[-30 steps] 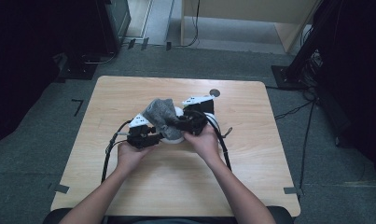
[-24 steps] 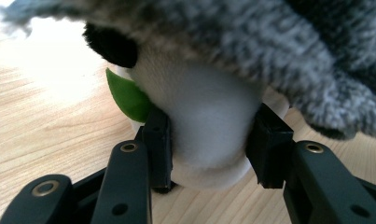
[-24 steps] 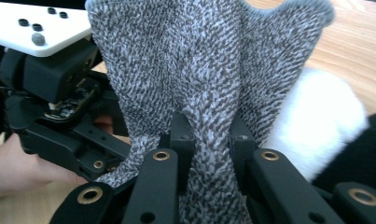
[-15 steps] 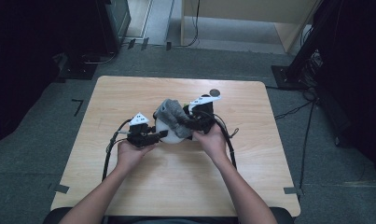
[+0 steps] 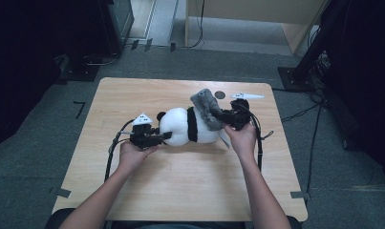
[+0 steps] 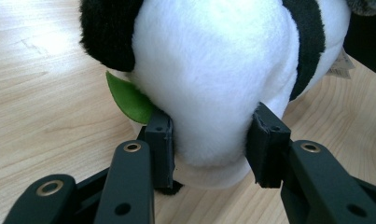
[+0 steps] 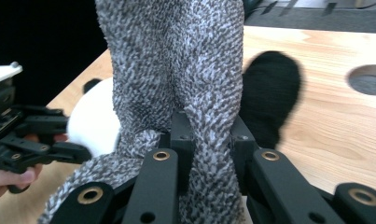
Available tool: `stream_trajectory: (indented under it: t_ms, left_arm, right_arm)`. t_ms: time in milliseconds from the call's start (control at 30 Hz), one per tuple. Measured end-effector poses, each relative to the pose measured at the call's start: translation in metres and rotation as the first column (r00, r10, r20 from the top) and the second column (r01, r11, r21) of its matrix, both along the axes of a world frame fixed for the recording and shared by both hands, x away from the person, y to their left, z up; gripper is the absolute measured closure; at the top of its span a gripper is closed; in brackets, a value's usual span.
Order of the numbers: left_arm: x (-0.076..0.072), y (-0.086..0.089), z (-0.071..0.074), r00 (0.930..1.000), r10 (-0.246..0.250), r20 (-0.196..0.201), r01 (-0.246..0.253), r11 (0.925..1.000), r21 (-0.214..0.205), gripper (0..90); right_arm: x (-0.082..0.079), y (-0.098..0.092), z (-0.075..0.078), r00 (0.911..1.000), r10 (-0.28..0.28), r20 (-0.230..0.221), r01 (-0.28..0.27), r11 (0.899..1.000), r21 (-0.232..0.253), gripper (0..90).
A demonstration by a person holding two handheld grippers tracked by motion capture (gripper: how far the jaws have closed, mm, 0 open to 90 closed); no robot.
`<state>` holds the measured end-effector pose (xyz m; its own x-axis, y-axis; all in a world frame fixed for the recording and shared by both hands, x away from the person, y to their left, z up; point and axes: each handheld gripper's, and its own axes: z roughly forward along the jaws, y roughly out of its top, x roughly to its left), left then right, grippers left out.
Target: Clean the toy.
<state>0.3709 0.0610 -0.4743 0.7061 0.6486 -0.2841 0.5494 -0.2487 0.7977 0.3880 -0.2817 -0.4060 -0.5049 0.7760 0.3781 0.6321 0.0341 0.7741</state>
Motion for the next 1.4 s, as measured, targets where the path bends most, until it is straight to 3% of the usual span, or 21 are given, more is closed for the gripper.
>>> stream_trajectory:
  t_ms: [100,367,500,567,600,700,833,933,1033,1233,1400]
  left_arm:
    - [0.002,0.001,0.0,1.0,-0.008,0.0,0.008,1.0,0.003,58.5]
    - [0.006,0.005,-0.001,0.9994,-0.032,-0.009,0.032,0.9995,-0.005,58.7]
    - [0.006,0.01,0.002,0.9978,-0.064,-0.014,0.064,0.9978,-0.014,61.3]
    - [0.005,0.011,0.004,0.9974,-0.071,-0.008,0.071,0.9974,-0.012,61.9]
    - [0.004,0.012,0.006,0.9965,-0.084,-0.005,0.084,0.9964,-0.012,61.8]
    - [-0.003,0.015,0.011,0.9935,-0.114,-0.002,0.114,0.9935,-0.006,61.6]
    - [-0.006,0.016,0.009,0.9908,-0.13,0.036,0.13,0.9913,0.021,56.9]
    - [-0.004,0.019,0.005,0.9904,-0.13,0.047,0.129,0.9914,0.026,48.3]
    - [0.0,0.023,0.0,0.992,-0.118,0.046,0.118,0.9929,-0.012,41.6]
    - [0.003,0.026,-0.001,0.9942,-0.103,0.03,0.104,0.9937,-0.042,34.9]
    - [0.003,0.033,-0.001,0.9915,-0.128,0.026,0.129,0.99,-0.057,32.1]
  right_arm:
    - [0.001,-0.011,-0.003,0.9993,-0.036,-0.012,0.036,0.999,0.02,79.1]
    - [0.002,-0.028,-0.01,0.995,-0.096,-0.03,0.096,0.995,0.001,79.5]
    - [0.001,-0.04,-0.006,0.9902,-0.137,-0.026,0.136,0.99,-0.043,79.7]
    - [0.0,-0.042,-0.004,0.9905,-0.136,-0.019,0.135,0.99,-0.034,79.7]
    - [-0.004,-0.046,0.003,0.9917,-0.129,-0.001,0.129,0.992,0.002,79.7]
    - [-0.008,-0.044,0.01,0.9965,-0.083,0.015,0.082,0.996,0.046,79.6]
    - [-0.007,-0.027,0.004,1.0,-0.003,-0.008,0.003,1.0,0.018,79.5]
    - [-0.004,-0.023,-0.001,1.0,-0.001,-0.008,0.002,1.0,0.002,79.2]
    - [0.002,-0.026,-0.012,0.9999,-0.002,-0.017,0.003,0.999,0.052,78.7]
    - [0.01,-0.025,-0.018,0.9998,-0.019,0.004,0.019,0.998,0.053,78.6]
    - [0.018,-0.023,-0.02,0.9995,-0.03,0.008,0.03,0.999,0.039,78.5]
